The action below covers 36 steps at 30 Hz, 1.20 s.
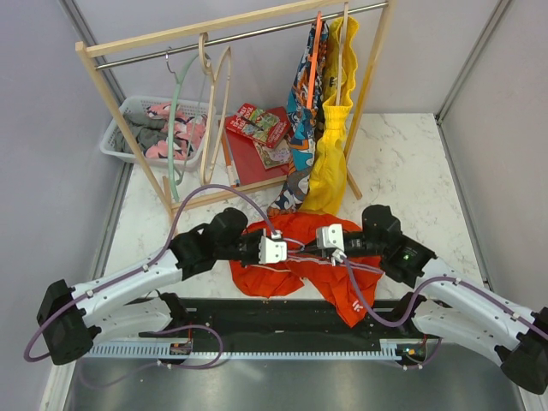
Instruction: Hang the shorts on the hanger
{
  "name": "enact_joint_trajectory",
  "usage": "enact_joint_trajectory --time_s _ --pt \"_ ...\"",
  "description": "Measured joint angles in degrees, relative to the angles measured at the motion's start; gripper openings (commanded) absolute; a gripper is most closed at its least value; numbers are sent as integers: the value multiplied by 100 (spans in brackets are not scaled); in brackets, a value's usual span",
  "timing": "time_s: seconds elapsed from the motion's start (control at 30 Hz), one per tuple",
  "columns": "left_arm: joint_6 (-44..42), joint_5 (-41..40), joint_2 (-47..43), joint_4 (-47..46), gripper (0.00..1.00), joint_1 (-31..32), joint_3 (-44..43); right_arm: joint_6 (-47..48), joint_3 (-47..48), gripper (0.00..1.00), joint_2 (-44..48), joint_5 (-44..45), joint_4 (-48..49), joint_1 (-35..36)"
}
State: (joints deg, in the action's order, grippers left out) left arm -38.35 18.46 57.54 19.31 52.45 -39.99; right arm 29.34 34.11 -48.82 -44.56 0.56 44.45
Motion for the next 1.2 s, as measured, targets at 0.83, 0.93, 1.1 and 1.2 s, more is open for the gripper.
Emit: enact_joint_trajectory --time_s 0.83,0.93,1.1,1.2 --pt "2236 0 610 210 2 -859 -579 577 533 74 348 3281 -3738 149" --pt "2328 -33 640 291 2 -911 -636 599 365 75 79 3379 -3480 219" --pt "2446 -37 713 350 2 -1001 -713 516 162 77 -229 3565 -2800 658" --pt "2496 -35 745 361 2 -1023 -732 485 31 75 -455 3812 -2376 1036"
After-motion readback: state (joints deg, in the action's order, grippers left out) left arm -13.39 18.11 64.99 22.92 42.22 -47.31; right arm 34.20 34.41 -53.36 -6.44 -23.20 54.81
